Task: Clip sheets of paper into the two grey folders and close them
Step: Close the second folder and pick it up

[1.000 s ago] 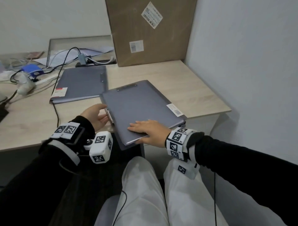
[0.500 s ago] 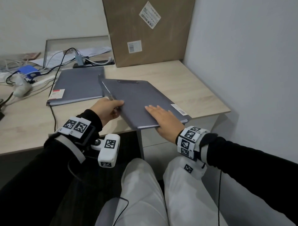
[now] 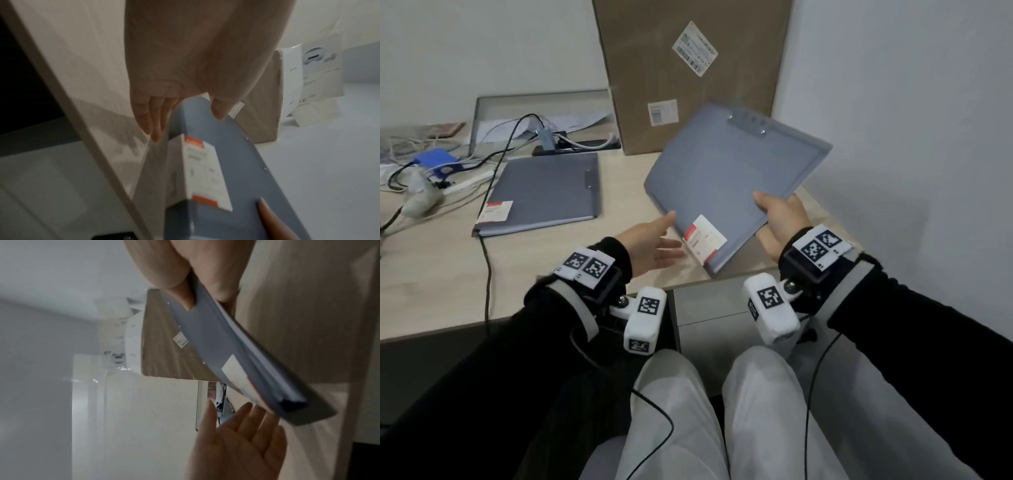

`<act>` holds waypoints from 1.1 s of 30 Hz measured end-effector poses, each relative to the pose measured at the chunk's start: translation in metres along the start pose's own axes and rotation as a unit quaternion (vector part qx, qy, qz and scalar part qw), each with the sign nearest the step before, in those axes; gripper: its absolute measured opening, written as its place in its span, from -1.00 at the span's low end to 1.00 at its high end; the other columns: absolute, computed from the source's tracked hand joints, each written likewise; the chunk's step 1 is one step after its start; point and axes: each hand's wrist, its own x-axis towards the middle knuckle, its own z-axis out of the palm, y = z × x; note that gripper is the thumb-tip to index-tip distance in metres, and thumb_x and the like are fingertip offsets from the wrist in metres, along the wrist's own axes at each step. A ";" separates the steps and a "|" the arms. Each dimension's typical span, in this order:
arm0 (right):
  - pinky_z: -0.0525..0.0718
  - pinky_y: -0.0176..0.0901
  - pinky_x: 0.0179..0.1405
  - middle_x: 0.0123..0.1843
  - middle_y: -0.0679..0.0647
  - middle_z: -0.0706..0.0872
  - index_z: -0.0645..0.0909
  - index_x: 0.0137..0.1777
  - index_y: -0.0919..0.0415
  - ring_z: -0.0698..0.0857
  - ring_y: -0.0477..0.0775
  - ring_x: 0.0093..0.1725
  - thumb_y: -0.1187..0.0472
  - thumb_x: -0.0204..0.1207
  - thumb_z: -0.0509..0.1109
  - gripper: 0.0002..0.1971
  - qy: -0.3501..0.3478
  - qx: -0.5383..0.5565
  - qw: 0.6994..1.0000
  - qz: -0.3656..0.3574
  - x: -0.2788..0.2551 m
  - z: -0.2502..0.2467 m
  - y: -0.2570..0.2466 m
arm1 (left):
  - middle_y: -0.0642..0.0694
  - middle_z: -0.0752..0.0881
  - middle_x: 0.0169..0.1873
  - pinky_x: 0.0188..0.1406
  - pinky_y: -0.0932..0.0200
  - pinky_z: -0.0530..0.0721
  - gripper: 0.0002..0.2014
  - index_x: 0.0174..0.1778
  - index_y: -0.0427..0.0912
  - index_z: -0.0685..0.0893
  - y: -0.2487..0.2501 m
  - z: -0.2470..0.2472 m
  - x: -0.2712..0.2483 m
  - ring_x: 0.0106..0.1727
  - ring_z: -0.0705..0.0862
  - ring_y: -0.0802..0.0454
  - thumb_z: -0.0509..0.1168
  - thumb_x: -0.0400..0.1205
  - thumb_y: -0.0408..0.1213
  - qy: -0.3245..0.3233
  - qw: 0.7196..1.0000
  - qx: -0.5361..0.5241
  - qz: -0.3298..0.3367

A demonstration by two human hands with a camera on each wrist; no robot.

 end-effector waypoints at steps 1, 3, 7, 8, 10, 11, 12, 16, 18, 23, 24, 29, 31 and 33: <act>0.65 0.23 0.27 0.11 0.23 0.71 0.53 0.28 0.33 0.73 0.26 0.07 0.46 0.55 0.26 -0.69 0.000 0.018 1.000 0.023 0.002 -0.002 0.003 | -0.21 0.66 -0.01 -0.04 0.12 0.64 -0.59 0.08 -0.23 0.47 -0.003 0.004 0.002 -0.09 0.68 -0.05 0.14 0.65 0.11 -0.025 1.000 -0.013 -0.011; 0.69 0.19 0.18 0.12 0.23 0.71 0.52 0.30 0.33 0.73 0.21 -0.01 0.44 0.58 0.24 -0.70 -0.012 0.061 0.997 0.055 0.004 -0.004 0.009 | -0.15 0.68 -0.19 -0.14 0.17 0.71 -0.68 -0.04 -0.18 0.55 -0.007 0.009 0.005 -0.17 0.69 -0.02 0.21 0.64 0.04 -0.056 0.998 -0.043 -0.007; 0.64 0.12 0.30 0.23 0.23 0.71 0.60 0.13 0.26 0.73 0.19 0.09 0.38 0.61 0.24 -0.82 -0.050 0.080 0.990 0.101 0.012 -0.004 0.017 | -0.05 0.81 -0.30 -0.27 0.21 0.74 -0.91 0.00 -0.24 0.65 -0.012 0.009 0.013 -0.35 0.78 0.11 0.30 0.62 -0.33 -0.031 0.991 -0.110 0.067; 0.60 0.12 0.36 0.25 0.24 0.70 0.60 0.13 0.26 0.71 0.20 0.15 0.39 0.60 0.25 -0.83 -0.062 0.075 0.990 0.103 0.014 -0.004 0.018 | -0.07 0.82 -0.24 -0.23 0.19 0.76 -0.90 0.03 -0.26 0.65 -0.012 0.008 0.015 -0.34 0.80 0.12 0.27 0.63 -0.40 -0.032 0.989 -0.123 0.078; 0.66 0.05 0.29 0.16 0.25 0.71 0.56 0.18 0.29 0.70 0.18 0.12 0.44 0.59 0.25 -0.79 -0.084 0.083 0.988 0.099 0.017 -0.003 0.020 | -0.15 0.78 -0.09 -0.21 0.18 0.81 -0.83 0.10 -0.32 0.62 -0.011 0.002 0.017 -0.30 0.82 0.10 0.22 0.63 -0.50 -0.029 0.984 -0.139 0.104; 0.72 -0.04 0.15 0.07 0.22 0.72 0.55 0.14 0.30 0.71 0.14 0.04 0.46 0.58 0.25 -0.81 -0.091 0.095 0.987 0.097 0.018 -0.002 0.020 | -0.17 0.75 -0.05 -0.21 0.19 0.81 -0.81 0.12 -0.33 0.60 -0.008 -0.003 0.018 -0.28 0.82 0.09 0.19 0.63 -0.54 -0.018 0.983 -0.135 0.121; 0.76 -0.12 -0.02 -0.02 0.17 0.71 0.56 0.07 0.28 0.71 0.09 -0.03 0.48 0.58 0.25 -0.84 -0.093 0.112 0.985 0.096 0.019 -0.002 0.019 | -0.18 0.73 -0.03 -0.20 0.19 0.81 -0.79 0.12 -0.32 0.59 -0.005 -0.010 0.019 -0.28 0.82 0.09 0.17 0.63 -0.57 -0.003 0.982 -0.129 0.138; 0.80 -0.14 -0.22 -0.17 0.09 0.79 0.58 0.00 0.22 0.80 0.00 -0.22 0.42 0.59 0.24 -0.86 -0.099 0.154 0.978 0.102 0.035 -0.005 0.022 | -0.16 0.71 -0.06 -0.27 0.22 0.80 -0.71 0.12 -0.27 0.56 0.009 -0.049 0.019 -0.27 0.81 0.09 0.11 0.61 -0.66 0.041 0.977 -0.115 0.177; 0.77 -0.17 -0.35 -0.25 0.07 0.79 0.58 -0.01 0.22 0.80 -0.04 -0.34 0.42 0.59 0.20 -0.84 -0.126 0.087 0.983 0.105 0.041 0.003 0.027 | -0.16 0.70 -0.05 -0.28 0.22 0.80 -0.65 0.23 -0.28 0.51 0.012 -0.076 0.019 -0.23 0.80 0.06 0.09 0.60 -0.68 0.053 0.977 -0.100 0.179; 0.76 -0.25 -0.41 -0.14 0.12 0.68 0.57 -0.05 0.24 0.72 -0.02 -0.26 0.51 0.61 0.13 -0.76 -0.218 -0.086 0.965 0.121 0.050 0.060 0.048 | -0.12 0.79 -0.16 -0.37 0.28 0.76 -0.65 0.23 -0.30 0.54 0.020 -0.153 0.025 -0.36 0.81 0.15 0.12 0.58 -0.68 0.117 0.978 -0.040 0.168; 0.76 -0.27 -0.42 -0.14 0.12 0.67 0.56 -0.08 0.24 0.69 0.01 -0.23 0.52 0.60 0.14 -0.76 -0.231 -0.113 0.959 0.124 0.053 0.076 0.052 | -0.06 0.83 -0.28 -0.40 0.31 0.75 -0.69 0.15 -0.30 0.58 0.022 -0.170 0.028 -0.39 0.81 0.16 0.14 0.58 -0.67 0.138 0.977 -0.025 0.163; 0.75 -0.21 -0.60 -0.15 0.25 0.58 0.47 -0.22 0.36 0.63 0.12 -0.26 0.59 0.56 0.18 -0.80 -0.252 -0.171 0.940 0.157 0.074 0.157 0.078 | -0.16 0.75 -0.30 -0.55 0.36 0.71 -0.82 -0.05 -0.29 0.63 0.039 -0.249 0.048 -0.57 0.74 0.21 0.21 0.58 -0.61 0.236 0.965 0.039 0.107; 0.73 -0.18 -0.66 -0.20 0.25 0.55 0.44 -0.27 0.37 0.62 0.14 -0.30 0.60 0.54 0.22 -0.79 -0.247 -0.180 0.937 0.167 0.085 0.184 0.089 | -0.24 0.66 -0.19 -0.58 0.36 0.70 -0.81 0.05 -0.30 0.62 0.044 -0.276 0.058 -0.56 0.74 0.14 0.25 0.58 -0.58 0.270 0.957 0.055 0.088; 0.73 -0.25 -0.61 -0.25 0.19 0.55 0.44 -0.30 0.31 0.62 0.09 -0.32 0.57 0.54 0.26 -0.77 -0.257 -0.216 0.928 0.160 0.098 0.205 0.102 | -0.30 0.66 -0.05 -0.54 0.32 0.73 -0.70 0.23 -0.37 0.59 0.047 -0.302 0.069 -0.41 0.71 -0.02 0.30 0.57 -0.52 0.296 0.950 0.070 0.073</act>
